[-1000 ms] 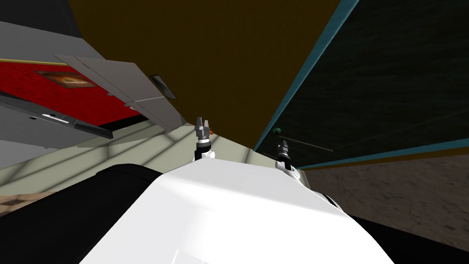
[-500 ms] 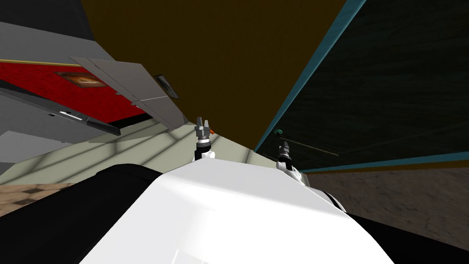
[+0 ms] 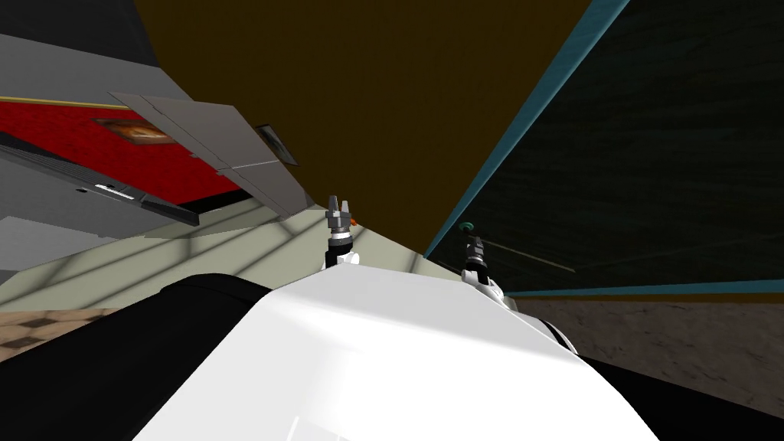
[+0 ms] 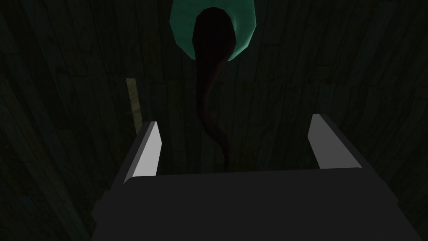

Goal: Pull the door open

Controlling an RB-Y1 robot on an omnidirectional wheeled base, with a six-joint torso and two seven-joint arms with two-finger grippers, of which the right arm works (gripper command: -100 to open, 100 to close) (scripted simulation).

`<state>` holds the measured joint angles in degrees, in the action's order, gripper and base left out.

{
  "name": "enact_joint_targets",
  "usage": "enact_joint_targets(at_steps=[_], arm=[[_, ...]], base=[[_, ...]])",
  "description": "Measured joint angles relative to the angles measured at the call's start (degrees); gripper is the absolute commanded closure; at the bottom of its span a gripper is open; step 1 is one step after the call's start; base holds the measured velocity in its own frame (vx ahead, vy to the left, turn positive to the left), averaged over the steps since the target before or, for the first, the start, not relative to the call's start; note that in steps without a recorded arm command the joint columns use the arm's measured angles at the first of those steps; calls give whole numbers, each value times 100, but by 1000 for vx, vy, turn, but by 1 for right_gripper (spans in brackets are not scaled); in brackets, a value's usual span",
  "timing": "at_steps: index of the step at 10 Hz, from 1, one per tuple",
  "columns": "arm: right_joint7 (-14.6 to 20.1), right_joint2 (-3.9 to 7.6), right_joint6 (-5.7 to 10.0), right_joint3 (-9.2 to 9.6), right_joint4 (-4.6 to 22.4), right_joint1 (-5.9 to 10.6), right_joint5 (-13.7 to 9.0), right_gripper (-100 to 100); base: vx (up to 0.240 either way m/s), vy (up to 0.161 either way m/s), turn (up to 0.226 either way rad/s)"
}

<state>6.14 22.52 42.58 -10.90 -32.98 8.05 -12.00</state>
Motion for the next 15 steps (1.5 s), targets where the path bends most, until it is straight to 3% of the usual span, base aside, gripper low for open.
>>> enact_joint_targets(at_steps=[5,6,11,15], arm=[[-63,-31,4,-58,50,31,-25,-100],[-65,-30,5,-59,51,34,-25,100],[-58,-35,-9,-58,60,23,-27,100],[49,3,48,77,94,84,48,100]], base=[[161,-87,21],[-10,6,-4],[-15,6,-1],[-203,-39,63]])
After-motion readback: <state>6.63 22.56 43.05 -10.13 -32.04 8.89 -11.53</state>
